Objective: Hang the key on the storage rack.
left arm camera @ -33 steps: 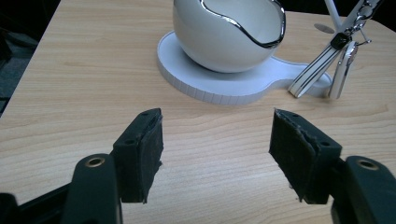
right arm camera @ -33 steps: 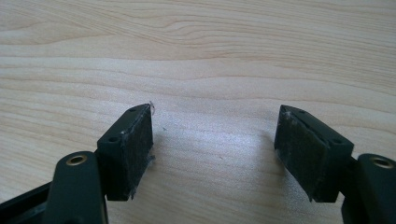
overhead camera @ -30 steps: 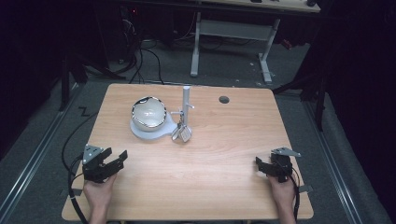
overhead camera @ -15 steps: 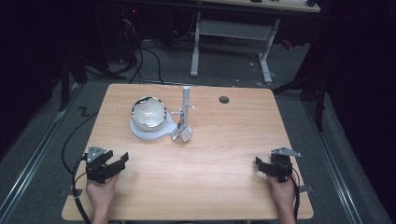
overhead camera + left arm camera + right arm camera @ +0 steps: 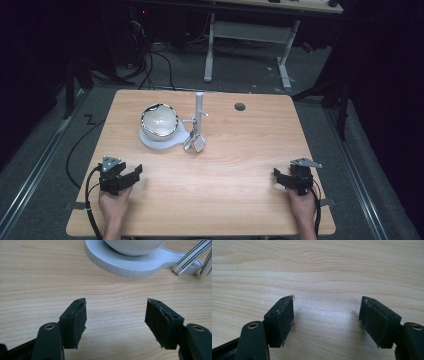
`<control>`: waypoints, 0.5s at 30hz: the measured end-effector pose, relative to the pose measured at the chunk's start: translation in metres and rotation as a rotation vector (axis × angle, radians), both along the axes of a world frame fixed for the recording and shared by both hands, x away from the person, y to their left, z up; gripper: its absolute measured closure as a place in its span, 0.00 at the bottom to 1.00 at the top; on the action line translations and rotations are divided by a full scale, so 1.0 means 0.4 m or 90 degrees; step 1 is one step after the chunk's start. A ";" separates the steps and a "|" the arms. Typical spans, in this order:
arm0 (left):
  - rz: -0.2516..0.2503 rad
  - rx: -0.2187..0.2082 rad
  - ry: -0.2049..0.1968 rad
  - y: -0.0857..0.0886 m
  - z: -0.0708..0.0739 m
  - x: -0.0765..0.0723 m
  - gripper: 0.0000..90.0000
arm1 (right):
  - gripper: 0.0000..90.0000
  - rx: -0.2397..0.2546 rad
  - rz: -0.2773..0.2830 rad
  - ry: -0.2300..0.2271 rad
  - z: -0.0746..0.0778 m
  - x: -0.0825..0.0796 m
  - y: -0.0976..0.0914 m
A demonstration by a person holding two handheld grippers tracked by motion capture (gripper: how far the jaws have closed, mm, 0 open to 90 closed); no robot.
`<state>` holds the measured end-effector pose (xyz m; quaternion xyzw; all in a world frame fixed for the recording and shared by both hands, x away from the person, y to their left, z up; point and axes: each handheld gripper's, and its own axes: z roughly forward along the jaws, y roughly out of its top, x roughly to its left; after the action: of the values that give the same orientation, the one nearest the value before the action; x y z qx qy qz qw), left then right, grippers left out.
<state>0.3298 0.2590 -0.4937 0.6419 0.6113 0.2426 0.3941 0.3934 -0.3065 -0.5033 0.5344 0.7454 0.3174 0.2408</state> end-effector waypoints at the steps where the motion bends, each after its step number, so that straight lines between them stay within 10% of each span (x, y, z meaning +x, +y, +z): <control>1: 0.000 0.003 0.003 -0.002 -0.003 0.003 0.38 | 0.31 0.000 0.000 0.000 0.000 0.000 0.000; 15: 0.030 0.038 0.021 -0.008 -0.033 0.018 0.37 | 0.31 0.000 0.000 0.000 0.000 0.000 0.000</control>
<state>0.3369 0.2558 -0.5068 0.6425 0.6252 0.2594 0.3592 0.3933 -0.3065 -0.5033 0.5346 0.7453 0.3173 0.2408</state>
